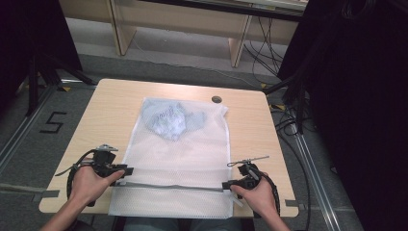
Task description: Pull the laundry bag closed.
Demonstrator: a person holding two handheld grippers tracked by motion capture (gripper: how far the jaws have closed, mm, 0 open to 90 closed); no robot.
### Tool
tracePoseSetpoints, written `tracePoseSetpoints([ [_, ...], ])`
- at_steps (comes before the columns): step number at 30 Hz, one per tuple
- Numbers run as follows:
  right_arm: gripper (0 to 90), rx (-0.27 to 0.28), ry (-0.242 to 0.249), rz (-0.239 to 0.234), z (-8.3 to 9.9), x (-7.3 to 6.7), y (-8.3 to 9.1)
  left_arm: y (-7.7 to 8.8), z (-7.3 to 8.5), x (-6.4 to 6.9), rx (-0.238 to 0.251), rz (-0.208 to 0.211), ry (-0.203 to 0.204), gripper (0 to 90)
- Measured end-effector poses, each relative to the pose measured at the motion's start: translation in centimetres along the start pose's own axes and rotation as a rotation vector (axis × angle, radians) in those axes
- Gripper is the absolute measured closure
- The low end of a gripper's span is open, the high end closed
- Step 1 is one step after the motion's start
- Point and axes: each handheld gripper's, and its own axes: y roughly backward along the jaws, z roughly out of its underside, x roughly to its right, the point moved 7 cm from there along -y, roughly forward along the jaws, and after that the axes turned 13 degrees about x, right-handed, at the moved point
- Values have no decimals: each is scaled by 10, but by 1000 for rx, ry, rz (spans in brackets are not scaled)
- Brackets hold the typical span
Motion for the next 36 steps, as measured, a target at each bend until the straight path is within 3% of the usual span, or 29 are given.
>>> tracePoseSetpoints([
  [2, 674, 60, 48, -26, -6, -4, 0, -2, -1, 1, 16, -10, 11, 639],
  [6, 668, 99, 92, -38, -14, -13, 2, 0, 2, -2, -6, 4, 9, 653],
  [9, 685, 93, 69, -76, -13, -20, -2, 1, 3, -5, -32, -15, -28, 662],
  [11, 690, 90, 78, -85, -15, -27, -2, 0, 3, -5, -31, -30, -13, 676],
  [12, 698, 92, 90, -115, -17, -35, -1, 2, 4, -6, -50, -20, -30, 694],
  [14, 714, 97, 109, -141, -19, -46, -2, 2, 2, -7, -32, -36, -26, 733],
  [15, 719, 93, 95, -150, -18, -52, -3, 4, 1, -8, -38, -49, -39, 752],
  [16, 726, 89, 128, -173, -19, -55, -6, 4, 0, -8, -31, -59, -37, 774],
  [18, 744, 94, 149, -169, -19, -64, -8, 4, 0, -10, -40, -65, -43, 810],
  [22, 764, 74, 149, -192, -20, -83, -12, 4, 5, -12, -88, -72, -22, 861],
  [23, 767, 79, 182, -201, -22, -83, -14, 4, 6, -11, -90, -74, -21, 870],
  [28, 768, 56, 187, -210, -22, -99, -24, 6, 8, -13, -131, -98, -20, 894],
  [30, 772, 60, 218, -214, -24, -107, -33, 6, 13, -13, -156, -128, 25, 895],
  [32, 790, 45, 214, -225, -24, -114, -38, 6, 14, -14, -149, -143, 31, 896],
  [33, 794, 22, 186, -215, -23, -116, -38, 7, 15, -15, -173, -156, 25, 896],
  [36, 795, 26, 217, -235, -25, -126, -47, 7, 17, -16, -196, -156, 49, 897],
])
